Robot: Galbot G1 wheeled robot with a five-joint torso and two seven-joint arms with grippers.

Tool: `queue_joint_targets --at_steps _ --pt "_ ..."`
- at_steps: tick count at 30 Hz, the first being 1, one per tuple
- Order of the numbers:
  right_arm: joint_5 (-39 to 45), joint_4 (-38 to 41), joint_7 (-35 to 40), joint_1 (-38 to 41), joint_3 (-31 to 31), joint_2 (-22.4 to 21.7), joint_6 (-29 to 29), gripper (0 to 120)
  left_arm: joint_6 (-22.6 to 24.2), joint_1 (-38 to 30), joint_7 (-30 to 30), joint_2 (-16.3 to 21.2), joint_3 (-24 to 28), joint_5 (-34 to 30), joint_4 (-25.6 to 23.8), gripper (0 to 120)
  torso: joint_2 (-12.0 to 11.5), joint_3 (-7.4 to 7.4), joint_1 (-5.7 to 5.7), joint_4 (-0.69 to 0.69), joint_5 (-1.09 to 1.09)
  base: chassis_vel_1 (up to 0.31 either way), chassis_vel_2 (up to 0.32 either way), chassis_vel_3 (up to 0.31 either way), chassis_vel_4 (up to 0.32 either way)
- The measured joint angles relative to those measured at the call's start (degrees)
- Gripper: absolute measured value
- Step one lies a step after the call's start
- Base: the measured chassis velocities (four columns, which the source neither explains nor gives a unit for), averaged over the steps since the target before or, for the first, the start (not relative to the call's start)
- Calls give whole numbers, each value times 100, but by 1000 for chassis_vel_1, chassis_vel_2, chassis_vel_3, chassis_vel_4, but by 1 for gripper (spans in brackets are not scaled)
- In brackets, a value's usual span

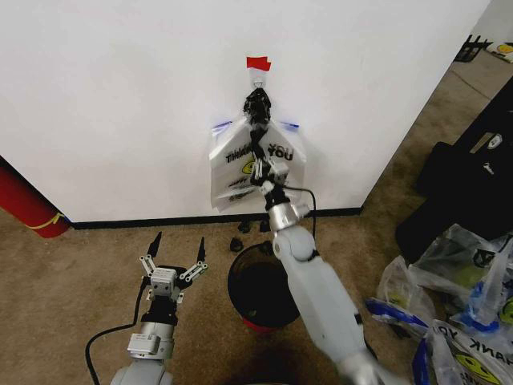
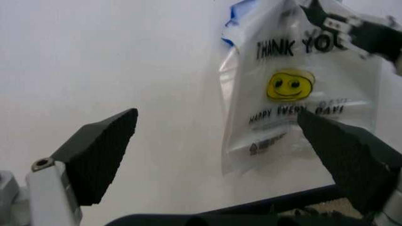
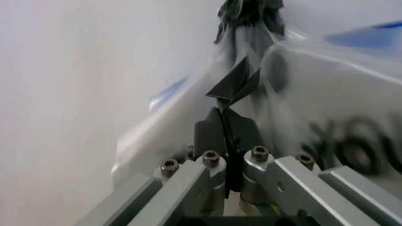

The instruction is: Pick up the garbage bag from the wall and place it over the trash bin.

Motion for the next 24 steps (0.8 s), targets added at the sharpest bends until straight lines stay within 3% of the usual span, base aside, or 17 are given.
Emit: queue_joint_targets --at_steps 11,24 --pt "-61 809 -762 -1407 475 -543 272 0 -65 217 -34 -42 11 124 -293 100 0 -1 0 1 1 0 0 0 0" --pt "86 707 -1497 -2208 720 -809 884 0 -122 305 -79 -57 9 192 -408 100 0 0 0 1 0 0 0 0 0"
